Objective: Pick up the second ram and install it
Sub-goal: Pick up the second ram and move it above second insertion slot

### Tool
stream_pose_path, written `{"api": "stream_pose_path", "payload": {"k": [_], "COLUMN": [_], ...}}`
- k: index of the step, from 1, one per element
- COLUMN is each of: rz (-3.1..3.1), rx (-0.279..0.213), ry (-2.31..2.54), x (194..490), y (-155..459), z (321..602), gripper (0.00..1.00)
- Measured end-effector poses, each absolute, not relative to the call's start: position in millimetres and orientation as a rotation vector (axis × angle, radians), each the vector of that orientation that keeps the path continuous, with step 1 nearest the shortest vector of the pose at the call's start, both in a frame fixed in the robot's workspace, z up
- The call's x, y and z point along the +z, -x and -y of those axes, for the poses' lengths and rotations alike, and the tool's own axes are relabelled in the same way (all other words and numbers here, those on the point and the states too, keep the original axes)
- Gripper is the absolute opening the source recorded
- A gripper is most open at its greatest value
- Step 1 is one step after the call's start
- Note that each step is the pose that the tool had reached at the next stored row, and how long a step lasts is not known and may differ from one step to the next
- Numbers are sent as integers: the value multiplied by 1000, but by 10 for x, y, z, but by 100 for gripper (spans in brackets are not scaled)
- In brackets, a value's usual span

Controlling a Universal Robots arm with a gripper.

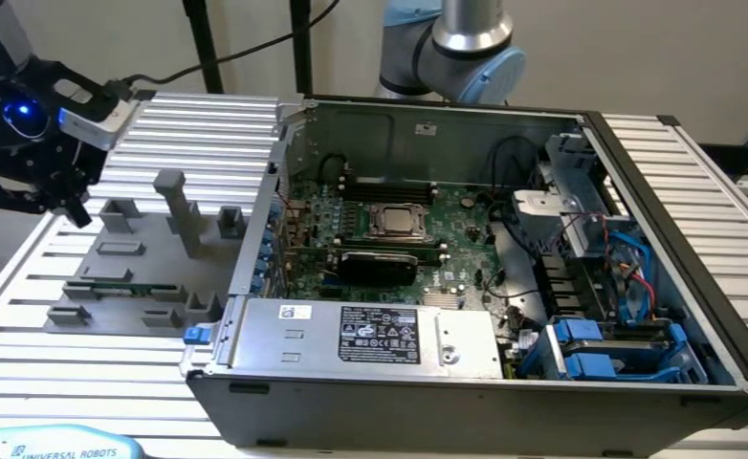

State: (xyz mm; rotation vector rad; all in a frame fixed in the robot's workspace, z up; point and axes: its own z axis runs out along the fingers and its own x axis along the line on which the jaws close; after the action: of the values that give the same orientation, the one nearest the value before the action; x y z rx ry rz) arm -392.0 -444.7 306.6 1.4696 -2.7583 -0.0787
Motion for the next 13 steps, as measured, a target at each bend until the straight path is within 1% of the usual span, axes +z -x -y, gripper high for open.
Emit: {"api": "stream_pose_path", "payload": {"k": [13], "rz": [2563], "rx": [-75], "ry": [-1779], "x": [2946], "y": [3920], "z": [4447], "gripper": [11]}}
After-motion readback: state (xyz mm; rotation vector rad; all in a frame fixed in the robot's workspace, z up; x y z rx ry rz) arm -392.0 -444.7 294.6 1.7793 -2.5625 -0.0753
